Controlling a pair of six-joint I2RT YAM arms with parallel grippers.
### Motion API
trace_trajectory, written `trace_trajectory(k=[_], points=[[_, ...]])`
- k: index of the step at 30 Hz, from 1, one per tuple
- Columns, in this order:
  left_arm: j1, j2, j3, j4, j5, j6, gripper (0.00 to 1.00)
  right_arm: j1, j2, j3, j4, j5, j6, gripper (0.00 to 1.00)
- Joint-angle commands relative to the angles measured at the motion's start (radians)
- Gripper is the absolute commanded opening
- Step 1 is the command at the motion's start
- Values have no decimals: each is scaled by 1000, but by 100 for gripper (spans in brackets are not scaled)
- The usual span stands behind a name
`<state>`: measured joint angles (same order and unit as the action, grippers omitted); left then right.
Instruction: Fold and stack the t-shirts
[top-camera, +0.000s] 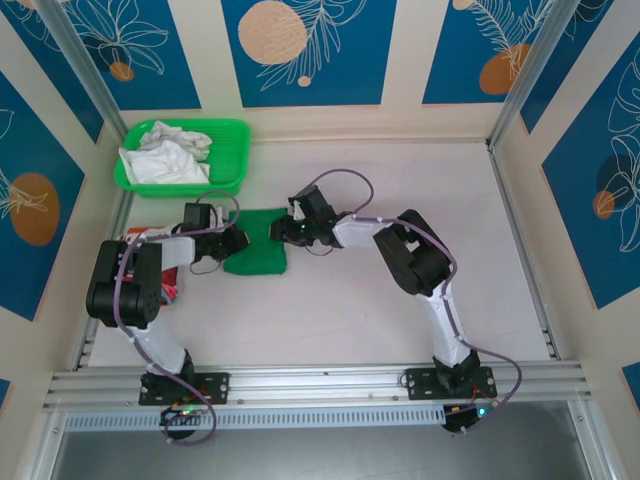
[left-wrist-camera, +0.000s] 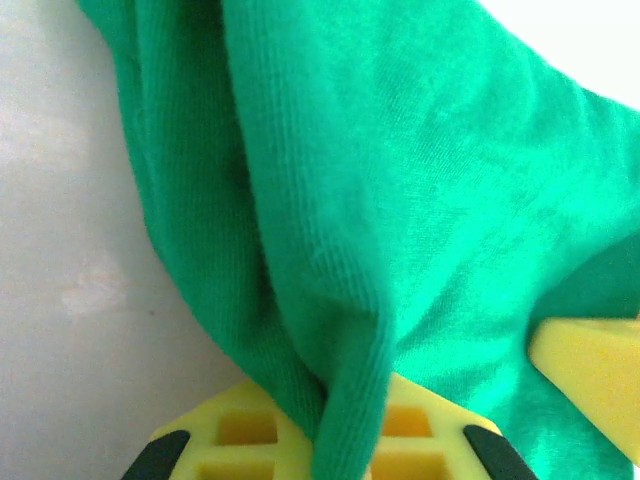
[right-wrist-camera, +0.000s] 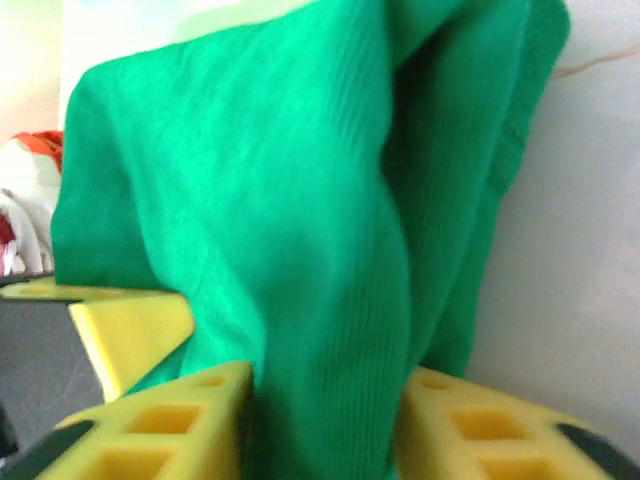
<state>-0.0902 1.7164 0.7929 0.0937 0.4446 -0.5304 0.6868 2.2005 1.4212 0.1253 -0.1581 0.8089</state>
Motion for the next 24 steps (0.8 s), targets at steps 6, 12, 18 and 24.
trace_trajectory(k=[6, 12, 18, 24], points=[[-9, -180, -29, -104, -76, 259, 0, -24, -219, -193, 21, -1, -177, 87], [-6, -330, -26, -292, -163, 339, 0, -49, -335, -274, 28, -28, -291, 88], [3, -490, -23, -456, -312, 428, 0, -37, -381, -291, 113, -153, -381, 87], [38, -601, 28, -660, -392, 509, 0, 16, -430, -257, 140, -260, -494, 91]])
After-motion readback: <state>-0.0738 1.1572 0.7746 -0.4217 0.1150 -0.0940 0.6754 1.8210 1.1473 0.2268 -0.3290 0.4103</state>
